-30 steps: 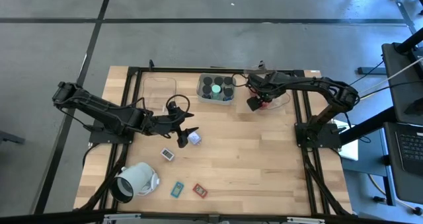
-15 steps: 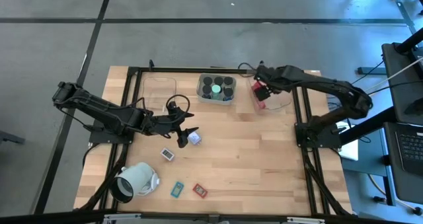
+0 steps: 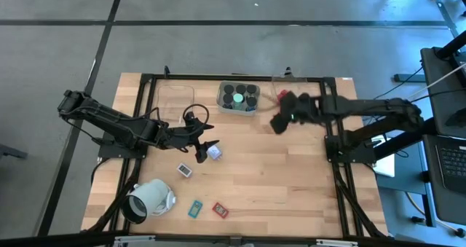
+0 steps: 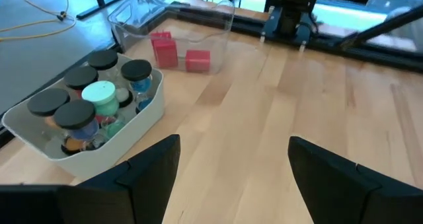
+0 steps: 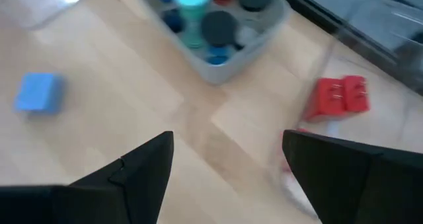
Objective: Pick & Place Office items
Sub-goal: Put the blue charger adapter into the right transparent bin
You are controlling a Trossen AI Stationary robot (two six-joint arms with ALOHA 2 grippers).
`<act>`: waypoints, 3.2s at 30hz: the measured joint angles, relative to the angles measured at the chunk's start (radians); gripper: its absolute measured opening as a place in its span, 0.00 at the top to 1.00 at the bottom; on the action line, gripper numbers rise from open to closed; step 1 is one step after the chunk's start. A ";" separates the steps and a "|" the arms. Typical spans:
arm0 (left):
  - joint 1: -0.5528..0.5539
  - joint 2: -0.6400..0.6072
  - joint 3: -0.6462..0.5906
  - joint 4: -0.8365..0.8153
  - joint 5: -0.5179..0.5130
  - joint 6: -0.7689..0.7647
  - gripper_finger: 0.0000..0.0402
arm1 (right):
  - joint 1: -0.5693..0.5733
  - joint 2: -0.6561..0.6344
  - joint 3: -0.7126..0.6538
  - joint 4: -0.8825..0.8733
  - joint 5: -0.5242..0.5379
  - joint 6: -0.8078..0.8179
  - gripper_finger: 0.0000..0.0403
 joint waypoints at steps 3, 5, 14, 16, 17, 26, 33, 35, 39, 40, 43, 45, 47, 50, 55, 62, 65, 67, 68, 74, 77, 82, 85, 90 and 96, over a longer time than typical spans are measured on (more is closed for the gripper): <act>0.000 0.000 0.000 0.013 0.000 -0.019 0.31 | 0.121 0.008 0.000 0.011 0.069 0.050 0.28; 0.000 0.000 0.000 0.014 0.000 -0.029 0.31 | 0.194 0.009 0.000 0.011 0.122 0.087 0.28; 0.000 0.000 0.000 0.061 0.022 -0.033 0.31 | 0.422 0.051 0.000 0.014 0.294 0.207 0.28; 0.000 0.000 0.000 0.060 0.023 -0.030 0.31 | 0.450 0.076 0.000 0.015 0.299 0.213 0.28; 0.000 0.000 0.000 0.058 0.023 -0.014 0.31 | 0.461 0.090 0.000 0.015 0.299 0.213 0.28; 0.003 0.000 0.000 0.053 0.028 0.098 0.31 | 0.503 0.228 0.000 0.016 0.300 0.213 0.28; 0.053 0.116 0.000 0.004 0.137 0.291 0.30 | 0.502 0.272 0.000 0.015 0.300 0.201 0.28; 0.080 0.168 0.000 0.000 0.210 0.291 0.30 | 0.502 0.272 0.000 0.016 0.300 0.197 0.28; 0.133 0.270 0.000 -0.033 0.411 0.303 0.28 | 0.502 0.272 0.000 0.016 0.300 0.193 0.28; 0.143 0.294 0.000 -0.048 0.449 0.325 0.28 | 0.502 0.272 0.000 0.016 0.300 0.190 0.28; 0.166 0.351 0.001 -0.101 0.515 0.415 0.28 | 0.502 0.272 0.000 0.015 0.300 0.182 0.28; 0.177 0.385 0.005 -0.133 0.528 0.486 0.28 | 0.502 0.272 0.000 0.016 0.300 0.182 0.28; 0.185 0.414 0.015 -0.150 0.530 0.551 0.28 | 0.502 0.272 0.000 0.016 0.300 0.182 0.28; 0.191 0.449 0.031 -0.150 0.528 0.631 0.28 | 0.502 0.272 0.000 0.016 0.300 0.182 0.28; 0.191 0.500 0.065 -0.159 0.521 0.712 0.28 | 0.502 0.272 0.000 0.015 0.299 0.182 0.28; 0.191 0.553 0.093 -0.188 0.521 0.727 0.28 | 0.502 0.272 0.000 0.015 0.292 0.182 0.28; 0.192 0.555 0.093 -0.197 0.521 0.695 0.29 | 0.502 0.272 0.000 0.015 0.292 0.182 0.28; 0.190 0.548 0.090 -0.200 0.520 0.671 0.31 | 0.502 0.272 0.000 0.015 0.292 0.182 0.28; 0.189 0.543 0.090 -0.200 0.518 0.656 0.32 | 0.502 0.272 0.000 0.015 0.292 0.182 0.28; 0.188 0.487 0.086 -0.218 0.514 0.494 0.46 | 0.502 0.272 0.000 0.014 0.292 0.181 0.28; 0.188 0.453 0.086 -0.209 0.515 0.387 0.47 | 0.502 0.272 0.000 0.016 0.292 0.182 0.28; 0.168 0.373 0.086 -0.117 0.479 0.290 0.47 | 0.502 0.272 0.000 0.058 0.292 0.237 0.28; 0.135 0.322 0.086 -0.029 0.386 0.316 0.45 | 0.493 0.272 0.000 0.137 0.292 0.278 0.28; 0.067 0.267 0.087 0.088 0.162 0.428 0.45 | 0.433 0.272 0.000 0.266 0.173 0.325 0.28; 0.003 0.259 0.087 0.142 0.001 0.469 0.45 | 0.336 0.272 0.000 0.394 0.002 0.319 0.28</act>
